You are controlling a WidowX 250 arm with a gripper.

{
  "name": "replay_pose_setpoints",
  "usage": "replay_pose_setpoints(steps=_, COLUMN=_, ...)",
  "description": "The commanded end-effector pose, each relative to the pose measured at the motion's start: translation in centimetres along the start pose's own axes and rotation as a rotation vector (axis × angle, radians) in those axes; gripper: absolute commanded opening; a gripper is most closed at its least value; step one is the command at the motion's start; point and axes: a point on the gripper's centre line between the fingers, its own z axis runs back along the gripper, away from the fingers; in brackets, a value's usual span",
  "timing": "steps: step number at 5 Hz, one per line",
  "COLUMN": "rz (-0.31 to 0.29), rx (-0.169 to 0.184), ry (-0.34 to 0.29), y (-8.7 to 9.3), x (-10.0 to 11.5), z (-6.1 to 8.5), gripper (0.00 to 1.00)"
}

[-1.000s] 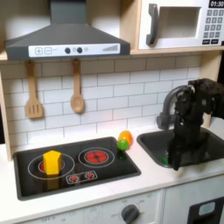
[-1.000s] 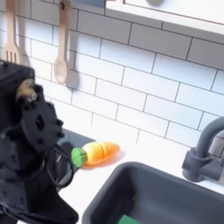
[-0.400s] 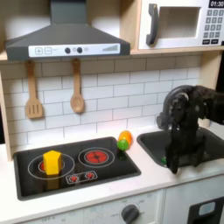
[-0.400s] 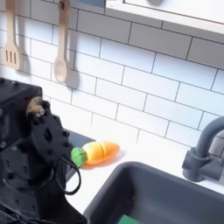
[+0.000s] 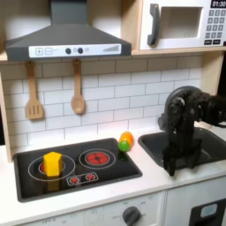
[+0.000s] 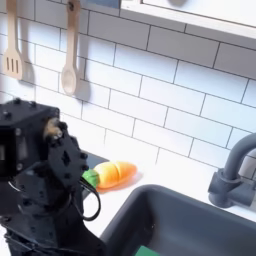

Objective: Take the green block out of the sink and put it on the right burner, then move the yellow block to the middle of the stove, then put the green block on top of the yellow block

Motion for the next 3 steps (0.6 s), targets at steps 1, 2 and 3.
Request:
replay_pose_setpoints(steps=1, rz=0.003, rx=-0.011, ry=-0.004, y=-1.0, x=1.1, z=-1.1, gripper=1.0)
replay_pose_setpoints(steps=2, rz=0.008, rx=-0.04, ry=-0.005, y=-1.7, x=1.7, z=-1.2, gripper=1.0)
replay_pose_setpoints(steps=3, rz=0.0, rx=-0.066, ry=-0.025, y=-2.9, x=2.5, z=-0.9, gripper=1.0)
